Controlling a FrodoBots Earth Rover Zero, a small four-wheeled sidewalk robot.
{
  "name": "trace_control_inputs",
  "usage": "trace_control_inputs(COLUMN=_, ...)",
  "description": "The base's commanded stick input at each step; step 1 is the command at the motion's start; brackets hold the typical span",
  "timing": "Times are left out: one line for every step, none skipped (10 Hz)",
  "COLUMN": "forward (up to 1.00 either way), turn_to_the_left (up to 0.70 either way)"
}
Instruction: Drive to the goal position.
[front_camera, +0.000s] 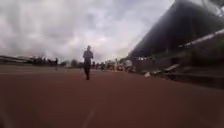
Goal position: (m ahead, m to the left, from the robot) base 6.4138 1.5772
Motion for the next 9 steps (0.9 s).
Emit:
trace_control_inputs(forward=0.70, turn_to_the_left=0.00)
trace_control_inputs(forward=0.70, turn_to_the_left=0.00)
trace_control_inputs(forward=0.70, turn_to_the_left=0.00)
trace_control_inputs(forward=0.70, turn_to_the_left=0.00)
trace_control_inputs(forward=0.70, turn_to_the_left=0.00)
trace_control_inputs(forward=0.70, turn_to_the_left=0.00)
trace_control_inputs(forward=0.70, turn_to_the_left=0.00)
trace_control_inputs(forward=0.70, turn_to_the_left=0.00)
trace_control_inputs(forward=0.70, turn_to_the_left=-0.35)
